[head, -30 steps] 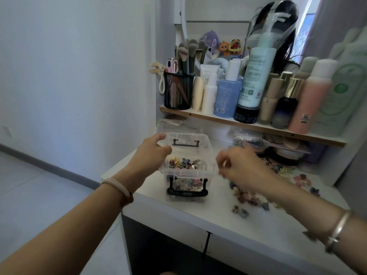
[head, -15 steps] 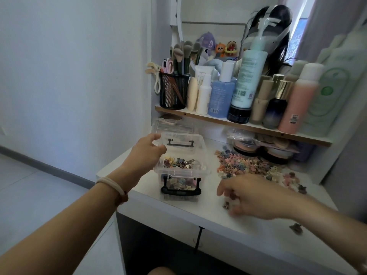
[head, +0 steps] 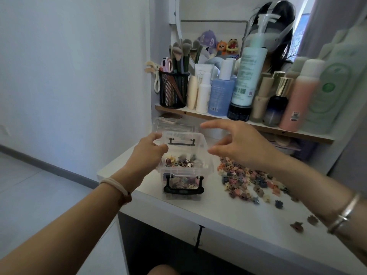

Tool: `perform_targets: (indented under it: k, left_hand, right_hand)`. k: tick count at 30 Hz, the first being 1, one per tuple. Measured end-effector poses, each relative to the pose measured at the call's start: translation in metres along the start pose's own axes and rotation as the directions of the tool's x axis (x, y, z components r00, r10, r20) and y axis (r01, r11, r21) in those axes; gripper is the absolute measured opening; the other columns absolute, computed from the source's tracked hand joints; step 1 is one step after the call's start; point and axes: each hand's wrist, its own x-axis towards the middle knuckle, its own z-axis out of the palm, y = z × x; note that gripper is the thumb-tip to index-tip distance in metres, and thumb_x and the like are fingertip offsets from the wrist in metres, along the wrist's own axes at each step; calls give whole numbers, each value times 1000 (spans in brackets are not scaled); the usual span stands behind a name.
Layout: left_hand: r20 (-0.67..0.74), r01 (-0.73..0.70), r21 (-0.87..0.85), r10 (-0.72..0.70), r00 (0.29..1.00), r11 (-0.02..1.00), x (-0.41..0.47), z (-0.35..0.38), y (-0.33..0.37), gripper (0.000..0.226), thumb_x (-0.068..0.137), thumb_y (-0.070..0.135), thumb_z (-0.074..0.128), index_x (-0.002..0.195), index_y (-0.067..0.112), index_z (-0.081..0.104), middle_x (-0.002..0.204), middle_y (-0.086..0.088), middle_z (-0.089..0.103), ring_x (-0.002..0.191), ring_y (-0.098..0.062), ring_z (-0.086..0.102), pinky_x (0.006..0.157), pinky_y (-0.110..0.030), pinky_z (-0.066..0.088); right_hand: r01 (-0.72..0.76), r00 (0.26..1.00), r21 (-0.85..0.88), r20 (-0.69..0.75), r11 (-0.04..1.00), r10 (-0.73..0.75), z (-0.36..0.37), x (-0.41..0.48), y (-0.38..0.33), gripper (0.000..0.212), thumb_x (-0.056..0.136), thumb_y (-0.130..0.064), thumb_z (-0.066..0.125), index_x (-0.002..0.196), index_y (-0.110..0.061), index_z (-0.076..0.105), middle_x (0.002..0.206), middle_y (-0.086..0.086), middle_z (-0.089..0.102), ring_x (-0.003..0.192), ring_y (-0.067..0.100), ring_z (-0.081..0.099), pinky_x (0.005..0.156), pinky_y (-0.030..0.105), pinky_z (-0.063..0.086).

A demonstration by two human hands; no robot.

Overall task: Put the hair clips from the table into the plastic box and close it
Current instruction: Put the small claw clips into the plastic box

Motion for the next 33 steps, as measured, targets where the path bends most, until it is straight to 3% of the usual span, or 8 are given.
perform_targets:
  k: [2, 4, 7, 9, 16, 23, 27, 33]
  left_hand:
    - [-2, -3, 0, 3, 1000, 1000, 2, 0, -1, 45, 91, 11, 47, 136, 14, 42, 110, -15, 56, 92, -27, 53, 81, -35, 43]
    - [-5, -6, 1, 6, 1000, 1000, 3, 1, -1, 46, 91, 11, 47, 136, 13, 42, 110, -15, 57, 93, -28, 54, 84, -37, 43]
    - [2, -5, 4, 5, 1000, 1000, 4, 3, 0, 46, 91, 11, 47, 136, 13, 42, 119, -19, 57, 99, -32, 55, 90, -40, 44]
    - [0, -5, 12, 5, 1000, 1000, 4, 4, 1, 46, 91, 12, 47, 137, 13, 41, 122, -20, 55, 103, -33, 55, 90, -39, 43]
    - [5, -12, 13, 12, 1000, 1000, 4, 3, 0, 46, 92, 13, 47, 137, 13, 40, 122, -18, 55, 98, -29, 54, 84, -35, 43]
    - [6, -3, -1, 3, 1000, 1000, 5, 4, 0, 47, 92, 12, 47, 138, 13, 40, 128, -21, 53, 112, -36, 54, 82, -33, 41]
    - [2, -1, -4, 1, 1000, 1000, 5, 4, 0, 47, 91, 11, 47, 138, 13, 40, 128, -22, 52, 114, -38, 53, 87, -38, 44]
    - [12, 3, -2, -3, 1000, 1000, 4, 3, 1, 47, 91, 11, 47, 138, 12, 39, 131, -22, 51, 116, -38, 52, 94, -42, 44]
  right_hand:
    - [-49, 999, -213, -7, 976, 48, 0, -3, 11, 37, 82, -11, 66, 115, -25, 59, 113, -9, 60, 82, -1, 53, 67, 11, 39]
    - [-90, 982, -369, 124, 925, 145, 6, -11, 25, 32, 83, -16, 65, 114, -23, 61, 119, -5, 60, 90, 5, 53, 76, 14, 42]
    - [-55, 935, -472, 284, 880, 211, 23, -24, 38, 36, 84, -15, 60, 120, -19, 59, 122, -5, 58, 92, 7, 57, 73, 7, 43]
    - [-40, 935, -521, 281, 853, 215, 31, -25, 42, 40, 83, -10, 56, 122, -16, 58, 124, 0, 57, 104, 14, 55, 84, 18, 46]
    - [8, 950, -536, 268, 844, 162, 42, -24, 43, 27, 86, -6, 49, 102, -18, 68, 107, 1, 67, 96, 20, 63, 86, 36, 53]
    - [-40, 956, -527, 226, 849, 185, 39, -23, 49, 39, 83, -2, 52, 119, -14, 53, 119, 2, 52, 109, 18, 50, 83, 24, 42]
    - [-74, 947, -525, 230, 848, 225, 35, -21, 48, 35, 84, -1, 51, 117, -11, 56, 119, 2, 57, 93, 13, 47, 73, 19, 37]
    - [-25, 939, -538, 277, 842, 205, 38, -14, 49, 32, 83, -4, 50, 109, -15, 64, 113, 1, 63, 103, 18, 57, 88, 27, 48]
